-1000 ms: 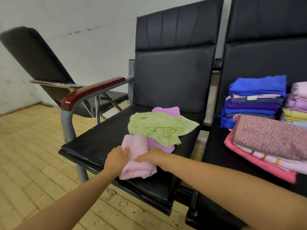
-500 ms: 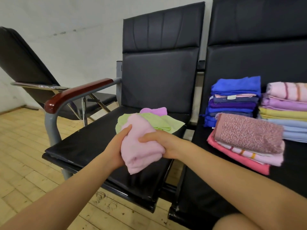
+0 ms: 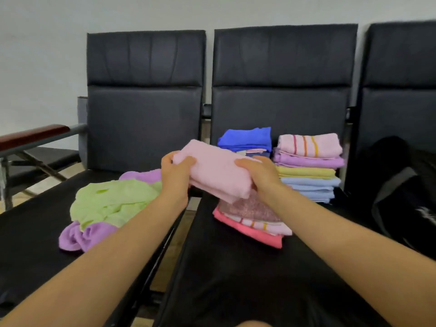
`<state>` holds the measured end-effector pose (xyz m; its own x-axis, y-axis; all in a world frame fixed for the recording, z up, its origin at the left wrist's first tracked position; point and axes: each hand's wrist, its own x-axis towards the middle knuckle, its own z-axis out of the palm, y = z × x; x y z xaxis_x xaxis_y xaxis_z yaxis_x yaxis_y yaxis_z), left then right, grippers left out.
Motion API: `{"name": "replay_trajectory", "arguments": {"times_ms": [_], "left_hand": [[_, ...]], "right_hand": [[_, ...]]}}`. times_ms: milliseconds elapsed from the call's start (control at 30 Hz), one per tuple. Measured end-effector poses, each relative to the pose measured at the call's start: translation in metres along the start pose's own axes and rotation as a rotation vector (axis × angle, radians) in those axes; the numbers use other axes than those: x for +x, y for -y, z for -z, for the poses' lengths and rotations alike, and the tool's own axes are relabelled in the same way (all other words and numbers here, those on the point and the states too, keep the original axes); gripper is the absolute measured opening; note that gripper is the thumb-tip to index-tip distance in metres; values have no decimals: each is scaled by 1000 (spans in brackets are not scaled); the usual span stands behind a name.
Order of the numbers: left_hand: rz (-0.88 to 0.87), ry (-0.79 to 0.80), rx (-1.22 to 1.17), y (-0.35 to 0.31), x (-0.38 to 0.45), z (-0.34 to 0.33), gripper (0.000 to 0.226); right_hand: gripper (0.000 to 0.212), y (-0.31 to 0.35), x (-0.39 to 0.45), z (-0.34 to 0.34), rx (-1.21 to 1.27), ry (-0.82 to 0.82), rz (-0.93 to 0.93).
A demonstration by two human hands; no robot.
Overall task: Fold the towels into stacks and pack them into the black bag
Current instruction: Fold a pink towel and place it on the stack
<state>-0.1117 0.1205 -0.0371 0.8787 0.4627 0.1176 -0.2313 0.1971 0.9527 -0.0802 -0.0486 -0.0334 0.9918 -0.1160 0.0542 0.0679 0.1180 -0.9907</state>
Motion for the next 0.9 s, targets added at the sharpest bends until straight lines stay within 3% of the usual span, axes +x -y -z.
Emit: {"name": "replay_trajectory", "arguments": {"times_ms": [100, 200, 333, 467, 700, 800, 900], "left_hand": [[-19, 135, 218, 20, 1, -48, 47], [-135, 259, 562, 50, 3, -76, 35], [-142, 232, 950, 79, 7, -80, 39], [-117, 242, 876, 83, 4, -74, 43], [-237, 265, 721, 73, 13, -52, 42], [-259, 214, 681, 63, 16, -40, 38], [-260, 120, 649, 51, 19, -15, 33]], "right_hand": [[42, 16, 29, 57, -242, -130, 139], [17, 4, 50, 94, -522, -117, 179], [45, -40, 65, 109, -871, 11, 97], [67, -57, 69, 111, -928, -28, 56], [48, -27, 43, 107, -1221, -258, 451], [33, -12, 26, 88, -1063, -262, 573], [26, -3, 10, 60, -908, -113, 666]]}}
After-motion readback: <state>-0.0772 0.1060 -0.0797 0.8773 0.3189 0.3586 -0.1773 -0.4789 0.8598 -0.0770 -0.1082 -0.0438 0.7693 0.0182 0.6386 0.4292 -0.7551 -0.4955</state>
